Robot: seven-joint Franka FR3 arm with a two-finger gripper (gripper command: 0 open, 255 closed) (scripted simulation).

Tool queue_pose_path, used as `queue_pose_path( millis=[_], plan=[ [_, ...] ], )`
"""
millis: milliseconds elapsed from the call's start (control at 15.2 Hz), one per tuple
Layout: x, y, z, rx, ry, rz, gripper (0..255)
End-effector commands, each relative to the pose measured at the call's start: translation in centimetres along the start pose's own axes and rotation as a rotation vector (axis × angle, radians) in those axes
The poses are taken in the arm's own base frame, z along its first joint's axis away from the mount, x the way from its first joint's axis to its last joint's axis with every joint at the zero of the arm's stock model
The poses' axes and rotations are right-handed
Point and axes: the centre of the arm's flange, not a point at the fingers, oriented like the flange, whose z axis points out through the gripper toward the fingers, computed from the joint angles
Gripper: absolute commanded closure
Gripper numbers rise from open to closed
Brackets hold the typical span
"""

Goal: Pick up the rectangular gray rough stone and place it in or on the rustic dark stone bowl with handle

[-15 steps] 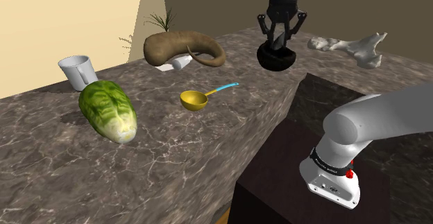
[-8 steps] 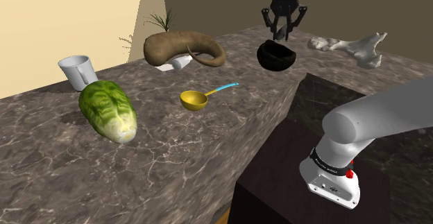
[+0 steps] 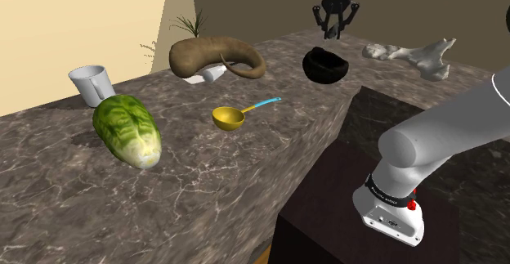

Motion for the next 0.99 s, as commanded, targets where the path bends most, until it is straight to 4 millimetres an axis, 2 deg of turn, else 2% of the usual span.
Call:
queue_pose_path(
  millis=[0, 792, 924],
  plan=[
    [3.1, 0.0, -0.1, 0.000, 0.001, -0.001, 255],
    [3.3, -0.9, 6.2, 0.000, 0.001, -0.001, 255],
    [3.3, -0.9, 6.2, 0.000, 0.001, -0.001, 255]
  ],
)
